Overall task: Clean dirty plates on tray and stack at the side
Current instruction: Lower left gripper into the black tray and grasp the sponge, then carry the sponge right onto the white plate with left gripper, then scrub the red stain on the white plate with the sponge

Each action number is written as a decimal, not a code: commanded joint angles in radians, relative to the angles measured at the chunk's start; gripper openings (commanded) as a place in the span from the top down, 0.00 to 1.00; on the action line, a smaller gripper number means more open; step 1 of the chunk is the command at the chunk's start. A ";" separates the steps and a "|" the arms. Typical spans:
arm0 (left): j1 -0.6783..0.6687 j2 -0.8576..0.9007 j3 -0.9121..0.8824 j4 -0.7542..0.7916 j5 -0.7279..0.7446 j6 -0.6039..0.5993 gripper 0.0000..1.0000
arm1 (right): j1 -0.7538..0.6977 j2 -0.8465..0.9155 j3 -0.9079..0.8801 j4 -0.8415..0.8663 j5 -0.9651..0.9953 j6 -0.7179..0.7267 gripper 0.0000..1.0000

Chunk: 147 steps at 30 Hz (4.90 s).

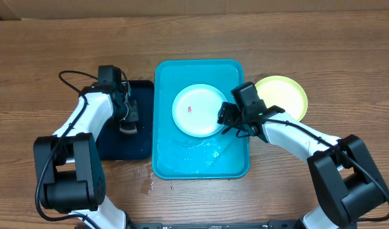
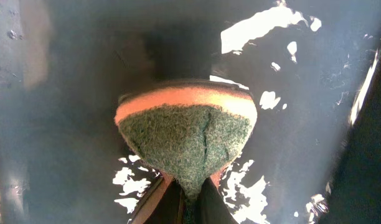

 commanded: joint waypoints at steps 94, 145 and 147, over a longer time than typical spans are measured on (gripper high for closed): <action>-0.384 -0.166 0.063 0.064 0.156 -0.030 0.93 | 0.100 -0.038 0.046 -0.126 -0.009 0.030 0.96; -0.391 -0.061 0.010 0.062 0.128 -0.236 0.96 | 0.130 -0.049 0.025 -0.066 0.047 0.031 0.96; -0.389 -0.030 0.010 0.073 0.126 -0.236 0.96 | 0.130 -0.049 0.026 -0.066 0.048 0.031 0.96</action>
